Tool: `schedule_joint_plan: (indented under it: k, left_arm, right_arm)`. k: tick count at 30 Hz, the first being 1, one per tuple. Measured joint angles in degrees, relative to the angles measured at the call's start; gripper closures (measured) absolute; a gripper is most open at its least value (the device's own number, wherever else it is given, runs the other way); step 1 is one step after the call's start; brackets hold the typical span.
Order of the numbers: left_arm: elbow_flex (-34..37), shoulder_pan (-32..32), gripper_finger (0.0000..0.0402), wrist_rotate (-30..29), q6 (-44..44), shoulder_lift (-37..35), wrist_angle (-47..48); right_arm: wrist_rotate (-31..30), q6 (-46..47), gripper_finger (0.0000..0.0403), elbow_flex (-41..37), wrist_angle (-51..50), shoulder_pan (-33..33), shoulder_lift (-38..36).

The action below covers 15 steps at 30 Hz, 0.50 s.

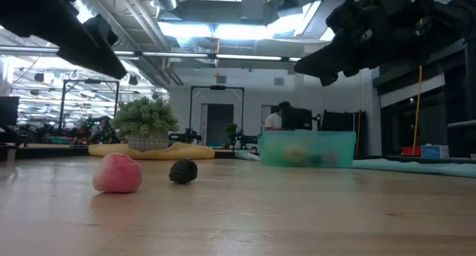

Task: Pick and placing Produce into tupperware
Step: Put the pink peach into the blue bin

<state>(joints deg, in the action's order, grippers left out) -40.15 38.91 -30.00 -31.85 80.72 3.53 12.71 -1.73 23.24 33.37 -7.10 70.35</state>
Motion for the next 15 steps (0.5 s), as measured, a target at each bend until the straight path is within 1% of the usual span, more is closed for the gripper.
schedule_joint_plan:
  k: [5,9,15]
  left_arm:
    - [-4.1,1.4,0.0171,-2.1,-6.9,7.4,0.1]
    - [-6.6,1.4,0.0171,-2.4,-10.7,12.3,0.1]
    - [-7.6,1.3,0.0171,-3.6,-12.9,16.4,0.5]
  right_arm:
    - [0.0,-0.9,0.0308,-3.3,6.6,2.8,0.0]
    - [-0.1,0.5,0.0308,-7.6,12.8,4.1,0.0]
    - [-0.1,3.0,0.0308,-11.8,19.9,6.3,0.0]
